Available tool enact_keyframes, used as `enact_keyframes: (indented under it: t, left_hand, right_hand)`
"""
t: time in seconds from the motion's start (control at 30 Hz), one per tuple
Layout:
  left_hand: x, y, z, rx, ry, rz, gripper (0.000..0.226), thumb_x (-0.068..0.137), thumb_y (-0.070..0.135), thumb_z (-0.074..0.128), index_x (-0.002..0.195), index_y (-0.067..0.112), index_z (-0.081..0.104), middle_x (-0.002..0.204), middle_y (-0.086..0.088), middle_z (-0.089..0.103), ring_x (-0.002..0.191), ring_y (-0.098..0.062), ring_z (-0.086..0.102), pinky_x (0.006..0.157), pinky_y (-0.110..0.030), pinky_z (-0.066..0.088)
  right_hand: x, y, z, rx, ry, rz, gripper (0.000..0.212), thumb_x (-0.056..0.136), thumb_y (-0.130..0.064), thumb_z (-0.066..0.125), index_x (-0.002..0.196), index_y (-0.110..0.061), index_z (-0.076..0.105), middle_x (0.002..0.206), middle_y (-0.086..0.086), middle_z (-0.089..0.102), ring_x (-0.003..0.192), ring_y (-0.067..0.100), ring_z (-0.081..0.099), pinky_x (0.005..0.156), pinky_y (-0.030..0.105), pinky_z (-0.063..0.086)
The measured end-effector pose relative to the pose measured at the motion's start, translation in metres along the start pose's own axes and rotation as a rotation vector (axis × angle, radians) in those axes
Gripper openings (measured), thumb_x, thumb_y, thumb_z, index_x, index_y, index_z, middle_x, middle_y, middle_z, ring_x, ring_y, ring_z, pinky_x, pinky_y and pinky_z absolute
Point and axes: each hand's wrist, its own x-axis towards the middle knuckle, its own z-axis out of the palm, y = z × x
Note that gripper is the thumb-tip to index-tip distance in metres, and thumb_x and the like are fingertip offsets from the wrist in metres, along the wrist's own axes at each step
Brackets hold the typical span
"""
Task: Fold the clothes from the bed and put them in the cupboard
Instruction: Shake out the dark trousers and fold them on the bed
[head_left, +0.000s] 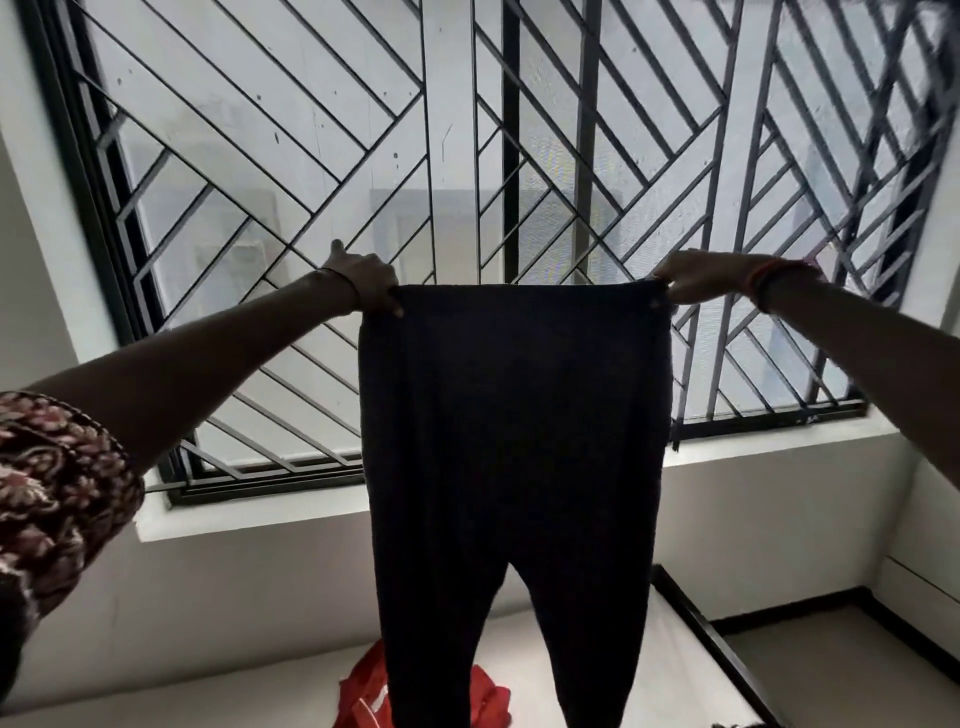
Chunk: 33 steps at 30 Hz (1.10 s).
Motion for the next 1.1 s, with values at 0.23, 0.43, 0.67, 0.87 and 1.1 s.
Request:
enact_keyframes:
  t: [0.23, 0.43, 0.67, 0.87, 1.1]
  left_hand:
    - [0.006, 0.001, 0.005, 0.137, 0.003, -0.005, 0.042, 0.091, 0.051, 0.046, 0.113, 0.018, 0.062, 0.123, -0.008, 0.048, 0.125, -0.025, 0.038, 0.105, -0.066, 0.012]
    - [-0.001, 0.004, 0.033, -0.799, 0.08, -0.082, 0.026, 0.088, 0.021, 0.063, 0.099, 0.0, 0.053, 0.096, -0.017, 0.057, 0.093, -0.032, 0.054, 0.068, -0.03, 0.037]
    - [0.003, 0.004, 0.078, -1.247, 0.171, -0.223, 0.039, 0.071, 0.015, 0.081, 0.099, 0.0, 0.059, 0.099, -0.015, 0.063, 0.093, -0.026, 0.059, 0.081, -0.035, 0.048]
    - [-0.005, 0.005, 0.085, -1.533, -0.003, -0.108, 0.051, 0.069, 0.016, 0.083, 0.112, -0.001, 0.061, 0.107, -0.016, 0.066, 0.106, -0.03, 0.061, 0.093, -0.038, 0.05]
    - [-0.022, -0.003, 0.083, -1.704, -0.127, 0.016, 0.027, 0.088, 0.011, 0.061, 0.114, 0.005, 0.064, 0.112, -0.005, 0.067, 0.1, -0.012, 0.063, 0.082, -0.026, 0.049]
  right_hand:
    - [-0.012, -0.009, 0.024, 0.74, 0.121, 0.084, 0.021, 0.094, 0.005, 0.048, 0.106, -0.006, 0.062, 0.083, 0.002, 0.061, 0.076, 0.011, 0.059, 0.06, 0.022, 0.057]
    - [-0.023, -0.003, 0.032, 0.883, 0.001, 0.06, 0.057, 0.057, -0.031, 0.06, 0.104, 0.001, 0.061, 0.088, 0.006, 0.06, 0.082, 0.011, 0.059, 0.072, 0.024, 0.052]
    - [-0.029, -0.005, 0.061, 0.888, -0.249, 0.101, 0.029, 0.073, -0.032, 0.074, 0.089, -0.009, 0.065, 0.09, -0.003, 0.066, 0.087, 0.007, 0.06, 0.078, 0.018, 0.047]
    - [-0.021, -0.008, 0.096, 0.733, 0.08, 0.049, 0.033, 0.069, -0.017, 0.084, 0.07, -0.013, 0.051, 0.067, 0.002, 0.051, 0.067, 0.014, 0.045, 0.058, 0.025, 0.034]
    - [-0.032, -0.011, 0.089, 1.24, 0.308, -0.019, 0.026, 0.074, 0.002, 0.072, 0.099, -0.002, 0.066, 0.073, -0.01, 0.073, 0.071, -0.001, 0.067, 0.066, 0.009, 0.049]
